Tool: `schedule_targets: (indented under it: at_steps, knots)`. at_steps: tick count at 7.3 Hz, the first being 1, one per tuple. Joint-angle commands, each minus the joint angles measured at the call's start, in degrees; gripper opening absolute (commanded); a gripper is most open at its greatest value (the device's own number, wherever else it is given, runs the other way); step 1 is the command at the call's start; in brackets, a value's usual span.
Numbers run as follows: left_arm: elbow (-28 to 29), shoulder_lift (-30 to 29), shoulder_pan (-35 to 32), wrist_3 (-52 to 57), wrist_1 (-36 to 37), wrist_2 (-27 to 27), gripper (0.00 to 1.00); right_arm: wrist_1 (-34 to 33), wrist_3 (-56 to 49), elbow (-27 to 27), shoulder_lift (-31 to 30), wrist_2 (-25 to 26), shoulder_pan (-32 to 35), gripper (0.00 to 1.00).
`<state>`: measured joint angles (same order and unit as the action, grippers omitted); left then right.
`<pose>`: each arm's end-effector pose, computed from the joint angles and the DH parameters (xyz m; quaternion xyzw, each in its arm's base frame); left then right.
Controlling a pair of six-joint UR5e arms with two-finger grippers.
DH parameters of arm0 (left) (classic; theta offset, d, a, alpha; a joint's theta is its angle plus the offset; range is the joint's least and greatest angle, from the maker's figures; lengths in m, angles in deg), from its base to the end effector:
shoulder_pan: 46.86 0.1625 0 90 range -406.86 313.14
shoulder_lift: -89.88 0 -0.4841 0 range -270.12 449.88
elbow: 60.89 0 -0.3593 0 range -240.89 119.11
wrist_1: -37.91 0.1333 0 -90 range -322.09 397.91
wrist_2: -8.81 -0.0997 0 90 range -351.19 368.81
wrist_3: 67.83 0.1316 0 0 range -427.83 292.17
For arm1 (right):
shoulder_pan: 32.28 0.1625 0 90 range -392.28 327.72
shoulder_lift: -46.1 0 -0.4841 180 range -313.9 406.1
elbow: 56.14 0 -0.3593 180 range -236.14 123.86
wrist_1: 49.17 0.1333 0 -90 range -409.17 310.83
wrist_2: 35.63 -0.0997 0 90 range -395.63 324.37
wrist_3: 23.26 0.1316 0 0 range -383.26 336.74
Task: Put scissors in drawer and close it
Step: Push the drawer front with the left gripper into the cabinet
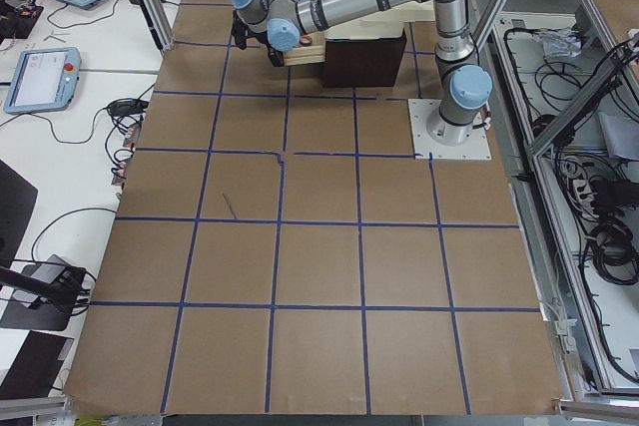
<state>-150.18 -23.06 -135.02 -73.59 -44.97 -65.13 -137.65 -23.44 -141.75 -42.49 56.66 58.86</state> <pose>-0.1508 -0.5897 0.3243 0.0834 -0.9782 -0.1348 0.1339 0.1374 -0.4711 0.5362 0.0113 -0.9997 0.0129 0.0199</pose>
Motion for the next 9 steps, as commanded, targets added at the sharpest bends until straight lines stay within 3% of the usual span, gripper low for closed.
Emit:
schedule_targets:
  at_steps: [1,5,9]
  knots:
    - [-1.5,1.48,0.0,-0.05,-4.2,-0.16,1.0,0.07,0.09,0.0,0.0,-0.09,-0.17,1.0]
    - [-1.59,2.46,0.0,-1.1,-11.68,-0.16,1.0,-0.28,0.0,0.0,0.08,-0.53,0.18,1.0]
    - [-1.59,2.46,-0.08,-1.19,-14.59,0.19,1.0,-0.2,0.09,0.0,0.08,-0.53,0.18,1.0]
